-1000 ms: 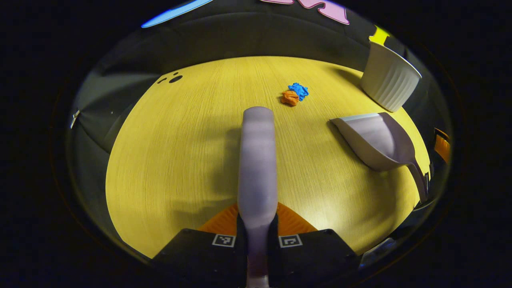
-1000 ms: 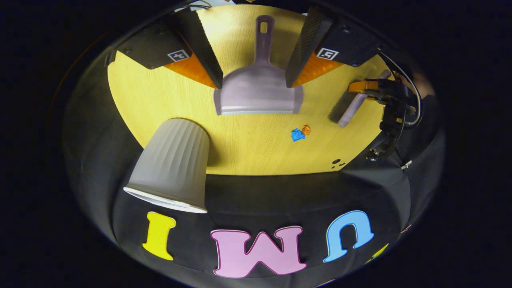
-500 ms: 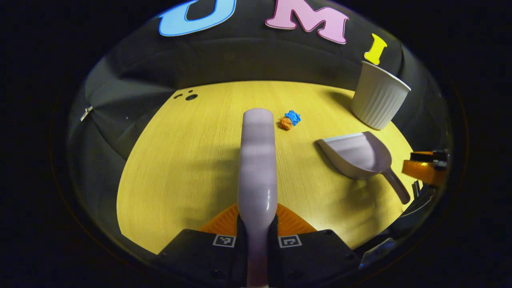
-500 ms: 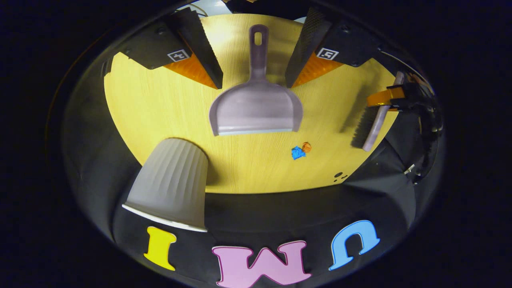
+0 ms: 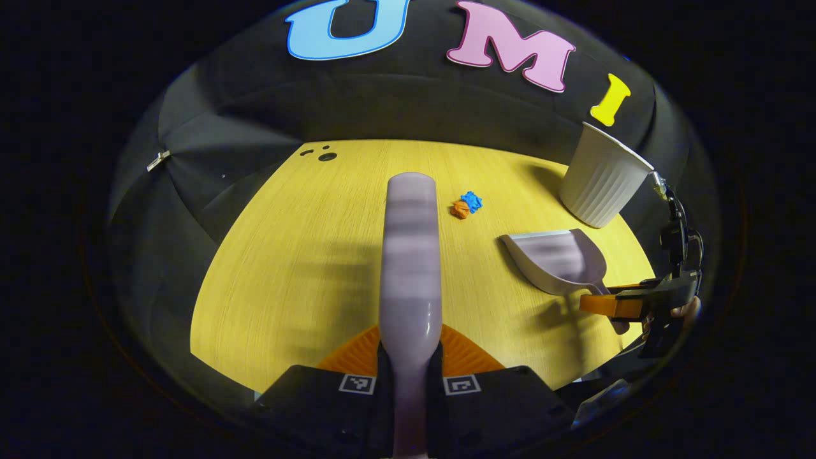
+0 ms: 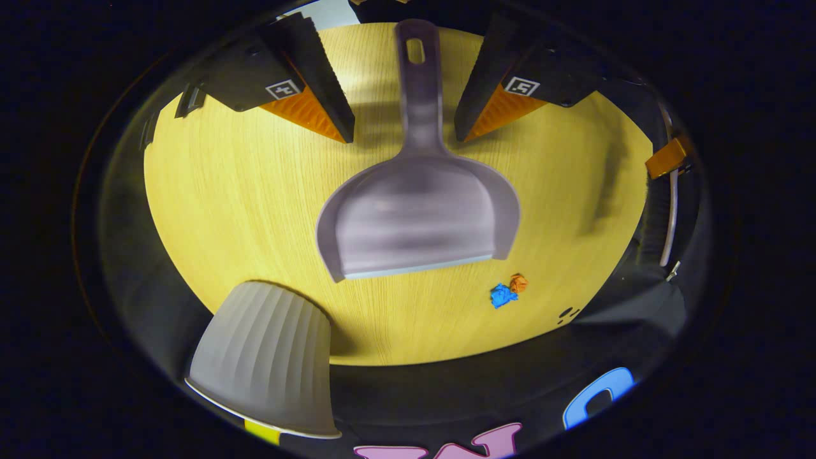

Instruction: Pick up the small broom and dustpan from the desktop, sweep the trash into the dustpan with the broom, and then empty the trash into the garbage bin.

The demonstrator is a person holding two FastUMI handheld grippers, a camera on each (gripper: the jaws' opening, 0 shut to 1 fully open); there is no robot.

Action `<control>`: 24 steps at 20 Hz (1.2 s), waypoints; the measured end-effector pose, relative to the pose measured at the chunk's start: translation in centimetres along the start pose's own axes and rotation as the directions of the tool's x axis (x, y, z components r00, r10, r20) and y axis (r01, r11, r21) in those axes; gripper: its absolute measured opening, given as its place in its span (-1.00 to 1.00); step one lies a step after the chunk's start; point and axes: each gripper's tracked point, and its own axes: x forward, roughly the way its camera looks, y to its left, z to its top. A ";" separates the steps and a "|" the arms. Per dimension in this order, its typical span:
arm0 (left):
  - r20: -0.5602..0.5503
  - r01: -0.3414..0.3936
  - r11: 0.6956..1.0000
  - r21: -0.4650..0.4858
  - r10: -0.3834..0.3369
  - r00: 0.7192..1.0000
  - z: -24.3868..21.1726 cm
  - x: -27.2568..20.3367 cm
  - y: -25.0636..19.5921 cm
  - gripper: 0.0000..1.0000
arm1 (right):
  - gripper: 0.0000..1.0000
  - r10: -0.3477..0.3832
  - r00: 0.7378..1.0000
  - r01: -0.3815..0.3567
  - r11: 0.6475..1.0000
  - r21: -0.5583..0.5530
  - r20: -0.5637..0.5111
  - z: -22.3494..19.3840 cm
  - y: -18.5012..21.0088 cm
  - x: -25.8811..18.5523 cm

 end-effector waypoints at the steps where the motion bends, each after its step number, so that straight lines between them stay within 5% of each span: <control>1: -0.005 -0.006 1.000 0.000 0.006 1.000 0.1 0.1 0.2 -0.50 | 0.99 0.000 1.000 0.000 1.000 0.000 -0.021 -0.3 0.1 0.5; 7: -0.042 -0.014 1.000 0.019 0.014 0.999 2.0 2.5 0.6 -0.51 | 0.72 -0.025 0.999 0.022 0.998 -0.053 -0.046 0.4 0.8 2.4; 10: -0.052 0.000 0.999 0.033 0.002 0.999 3.3 4.3 0.0 -0.52 | 0.30 -0.054 0.997 0.050 0.995 -0.087 -0.045 0.6 0.3 2.8; 11: -0.055 0.007 0.999 0.043 -0.005 0.998 3.9 4.9 -0.2 -0.51 | -0.12 -0.053 0.997 0.049 0.995 -0.084 -0.048 0.8 0.4 2.6; 12: -0.059 0.018 0.998 0.055 -0.015 0.998 4.4 5.7 -0.5 -0.51 | -0.20 -0.045 0.997 0.041 0.996 -0.080 -0.059 0.5 0.4 2.8; 19: -0.130 0.086 0.986 0.141 -0.068 0.989 8.2 12.6 -1.3 -0.48 | -0.26 0.020 0.996 -0.035 0.982 -0.184 -0.082 0.6 0.3 2.6; 24: -0.184 0.099 0.950 0.295 -0.045 0.982 10.8 17.5 -0.5 -0.54 | -0.26 0.040 0.995 -0.066 0.956 -0.285 -0.094 1.2 -1.4 2.1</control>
